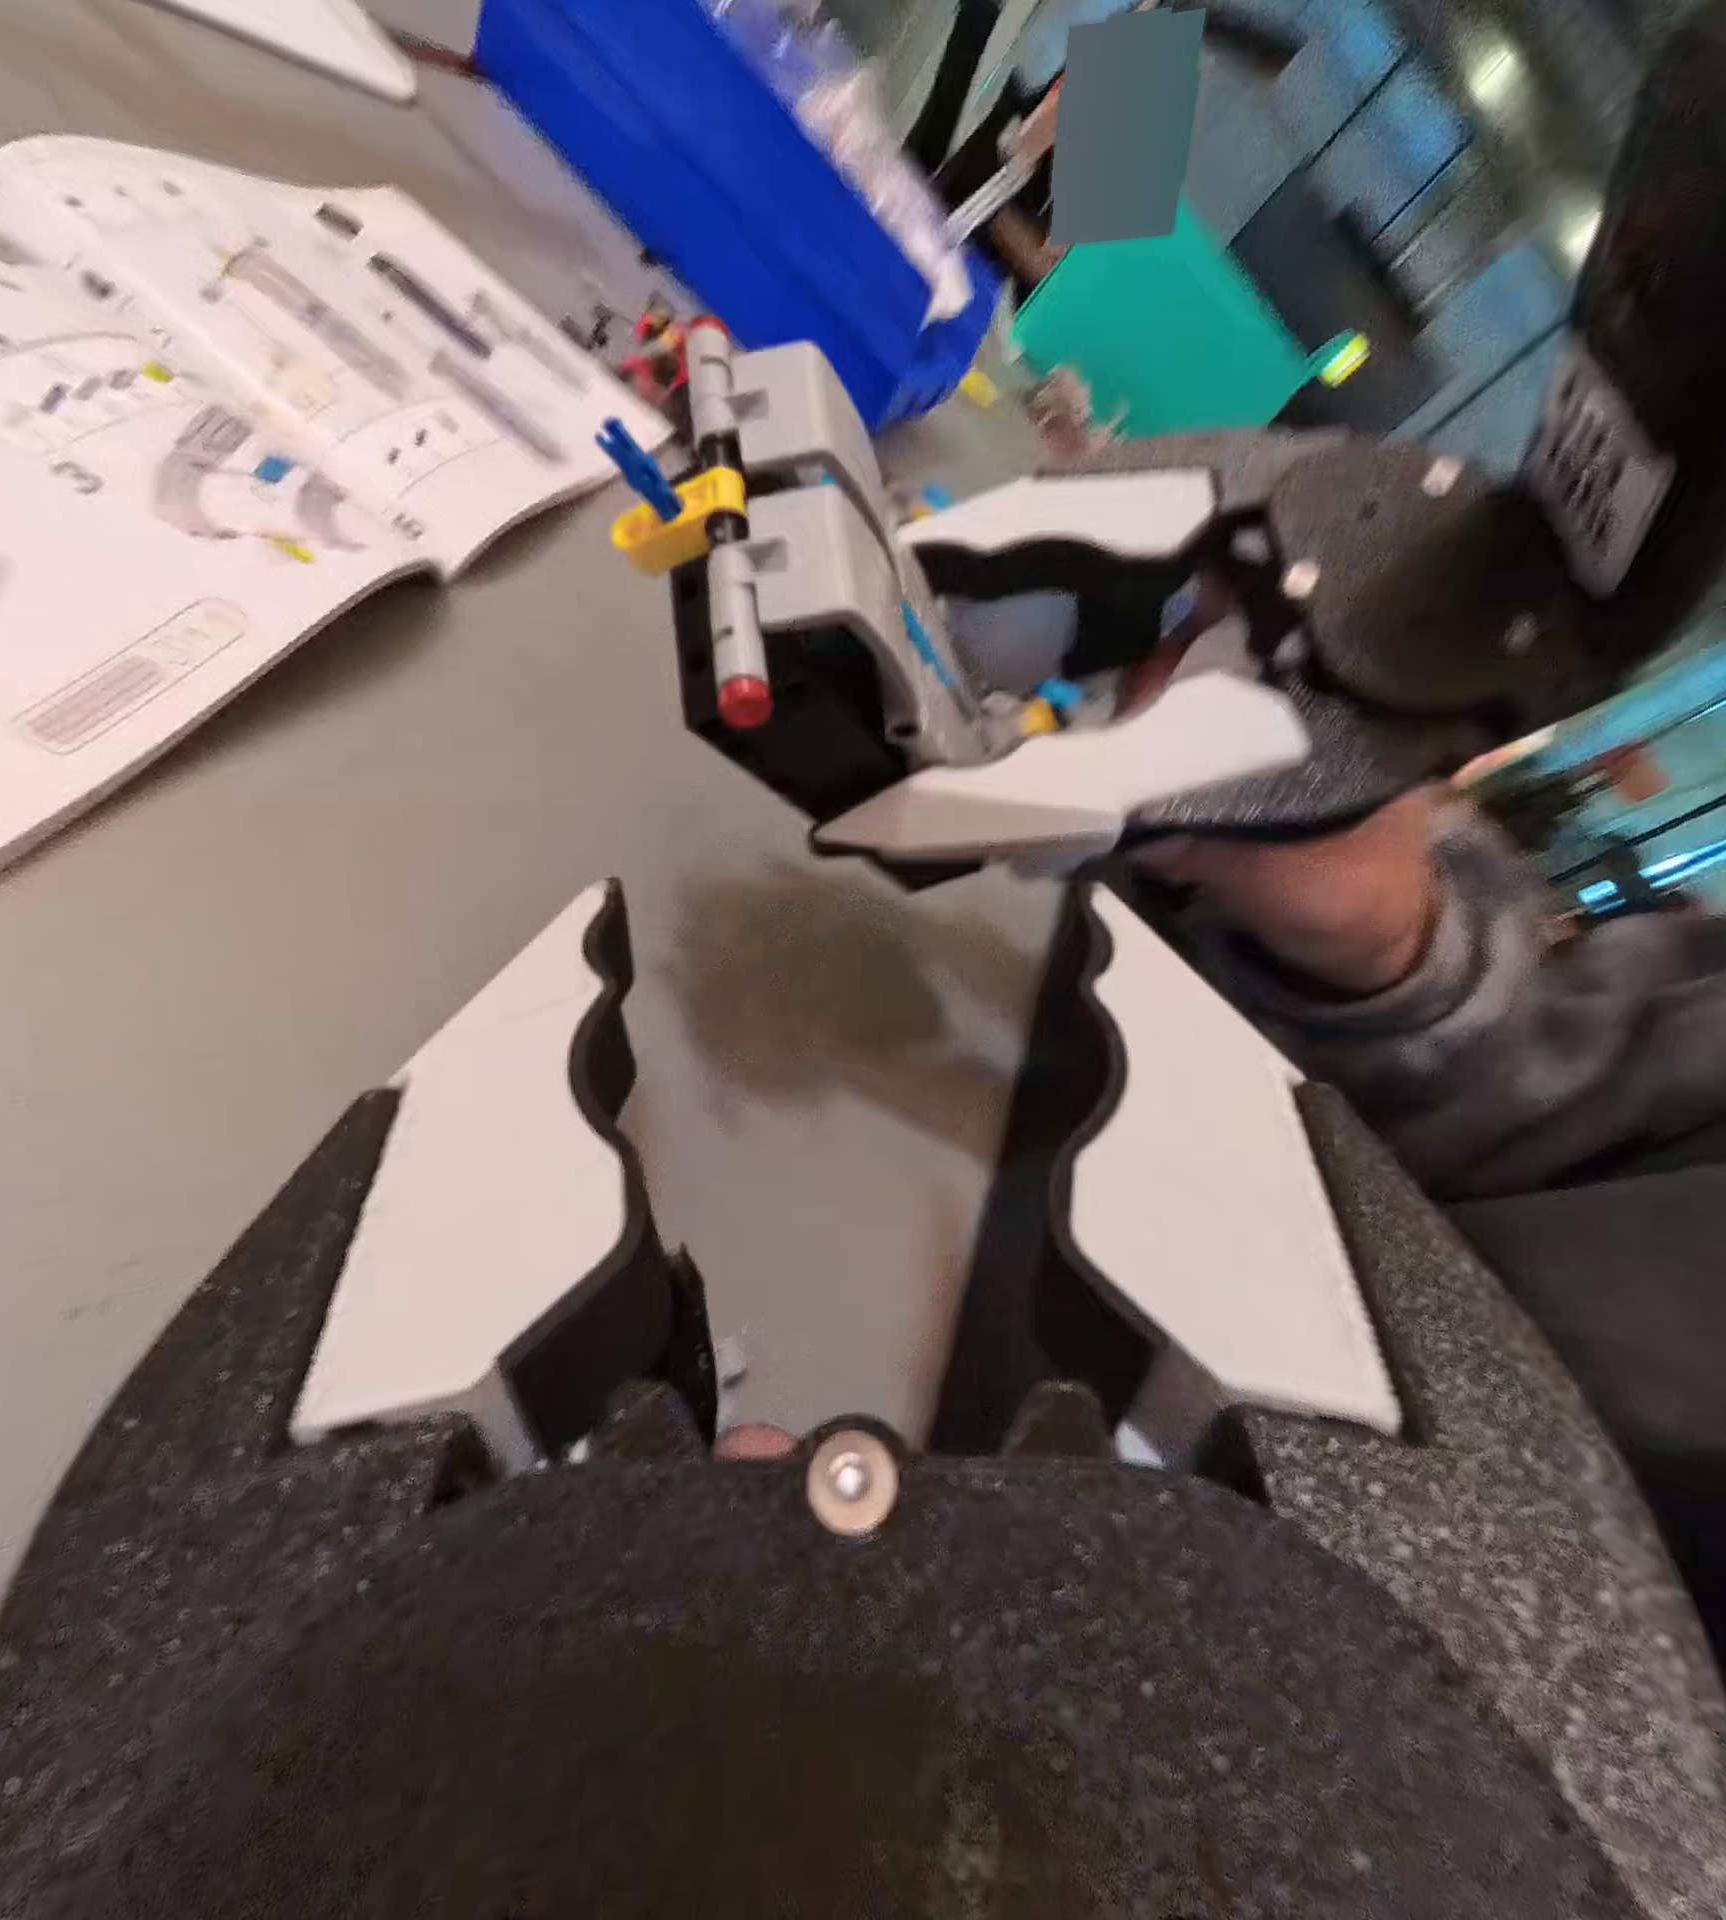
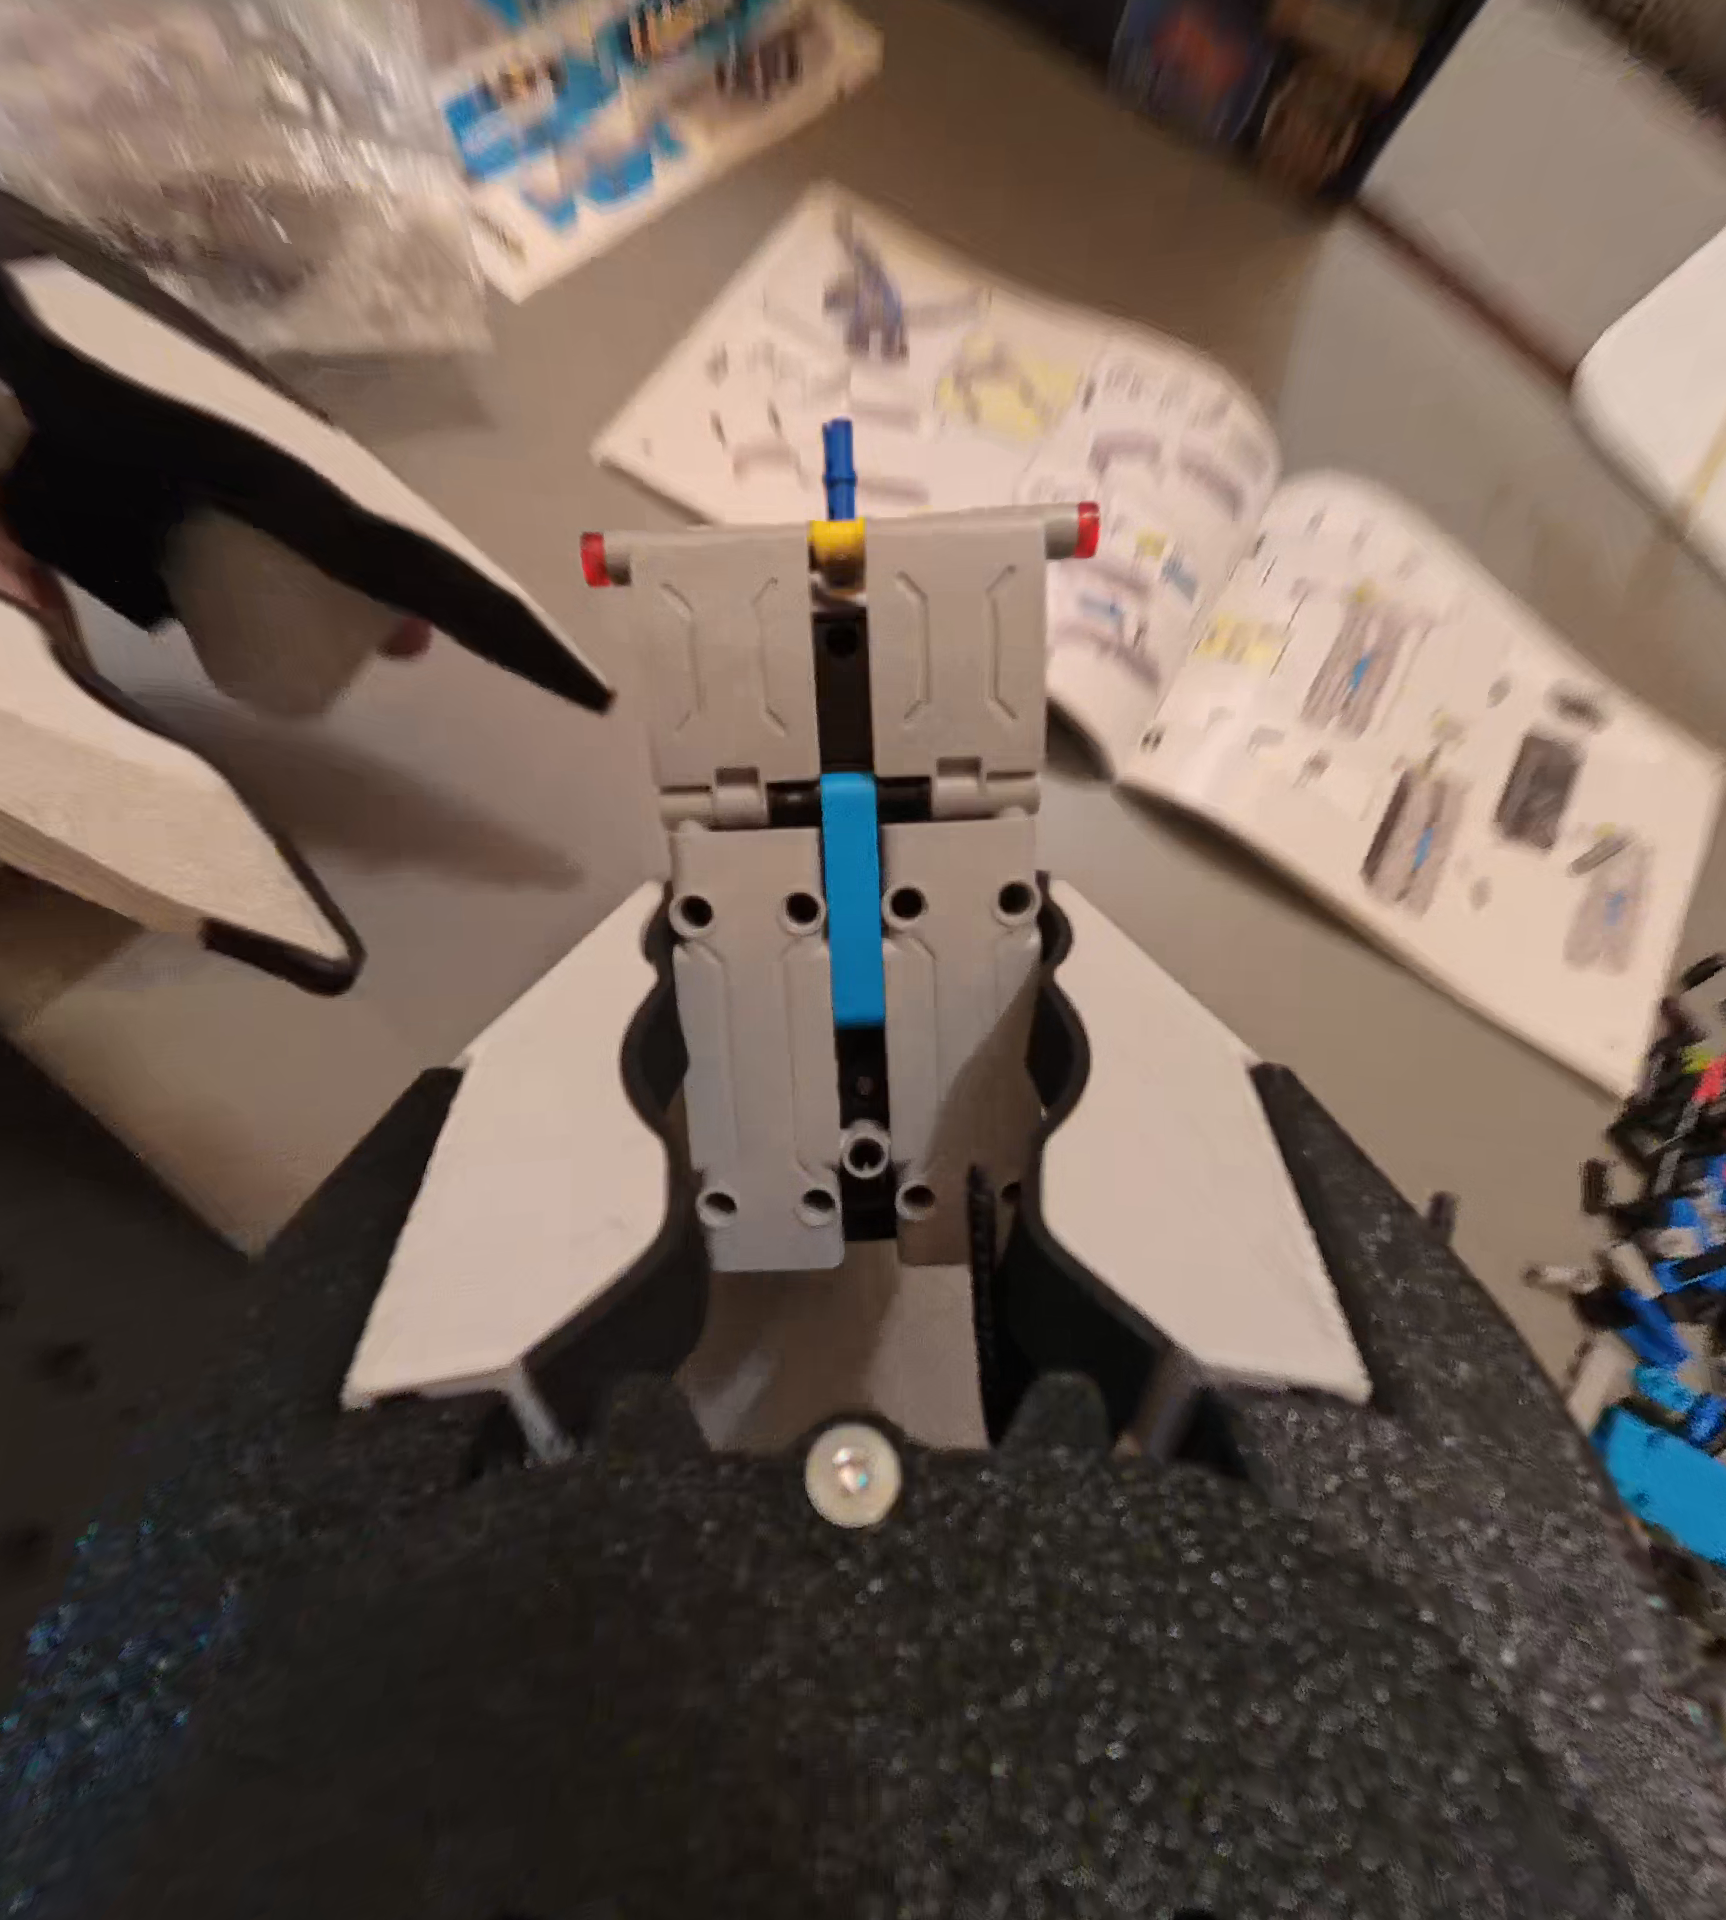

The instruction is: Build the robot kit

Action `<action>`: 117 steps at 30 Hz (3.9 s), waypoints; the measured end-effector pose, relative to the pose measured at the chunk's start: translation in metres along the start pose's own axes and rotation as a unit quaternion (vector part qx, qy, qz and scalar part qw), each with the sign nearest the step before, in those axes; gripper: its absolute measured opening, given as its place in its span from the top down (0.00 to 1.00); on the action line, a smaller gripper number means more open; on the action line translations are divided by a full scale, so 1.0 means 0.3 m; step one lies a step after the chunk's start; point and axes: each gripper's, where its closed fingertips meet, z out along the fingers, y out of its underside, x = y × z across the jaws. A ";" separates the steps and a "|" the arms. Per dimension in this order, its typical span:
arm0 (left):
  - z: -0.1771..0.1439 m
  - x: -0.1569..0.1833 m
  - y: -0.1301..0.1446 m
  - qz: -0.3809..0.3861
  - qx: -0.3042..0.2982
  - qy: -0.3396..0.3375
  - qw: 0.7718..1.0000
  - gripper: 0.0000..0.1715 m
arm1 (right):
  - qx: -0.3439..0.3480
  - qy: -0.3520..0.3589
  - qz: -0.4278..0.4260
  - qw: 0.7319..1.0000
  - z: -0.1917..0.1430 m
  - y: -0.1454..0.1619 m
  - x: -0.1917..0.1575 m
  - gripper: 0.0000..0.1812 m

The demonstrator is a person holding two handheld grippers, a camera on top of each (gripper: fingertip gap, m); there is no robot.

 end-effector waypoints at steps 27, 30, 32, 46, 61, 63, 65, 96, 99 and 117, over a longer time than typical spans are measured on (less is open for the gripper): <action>-0.114 0.001 -0.138 -0.143 0.122 0.141 0.972 0.82 | 0.141 -0.109 -0.013 0.984 -0.041 -0.157 -0.182 0.58; -0.110 -0.046 -0.124 -0.161 0.107 0.119 0.974 0.82 | 0.134 -0.199 0.010 0.971 -0.099 -0.118 -0.171 0.62; -0.107 -0.072 -0.109 -0.175 0.090 0.116 0.974 0.82 | 0.113 -0.200 0.001 0.973 -0.126 -0.069 -0.087 0.63; -0.061 0.047 -0.007 -0.027 -0.025 0.178 0.983 0.83 | 0.112 -0.564 0.200 0.793 -0.092 -0.109 -0.183 0.83; -0.011 -0.039 0.010 -0.065 -0.031 0.094 0.993 0.81 | 0.105 -0.515 0.224 0.821 -0.031 -0.066 -0.124 0.84; -0.011 -0.037 0.010 -0.062 -0.029 0.095 0.993 0.81 | 0.103 -0.519 0.230 0.817 -0.030 -0.065 -0.124 0.84; -0.011 -0.027 0.007 -0.067 -0.028 0.107 0.992 0.81 | 0.099 -0.529 0.225 0.812 -0.036 -0.063 -0.134 0.84; -0.039 0.030 -0.035 0.188 0.030 0.018 0.982 0.82 | -0.026 -0.123 -0.077 0.989 -0.077 0.369 0.413 0.82; -0.032 0.032 -0.029 0.218 0.030 0.004 0.975 0.82 | -0.032 -0.108 -0.034 0.993 -0.018 0.387 0.472 0.85; -0.036 0.020 -0.039 0.192 0.041 0.002 0.980 0.82 | -0.050 -0.043 0.048 0.997 0.053 0.393 0.548 0.98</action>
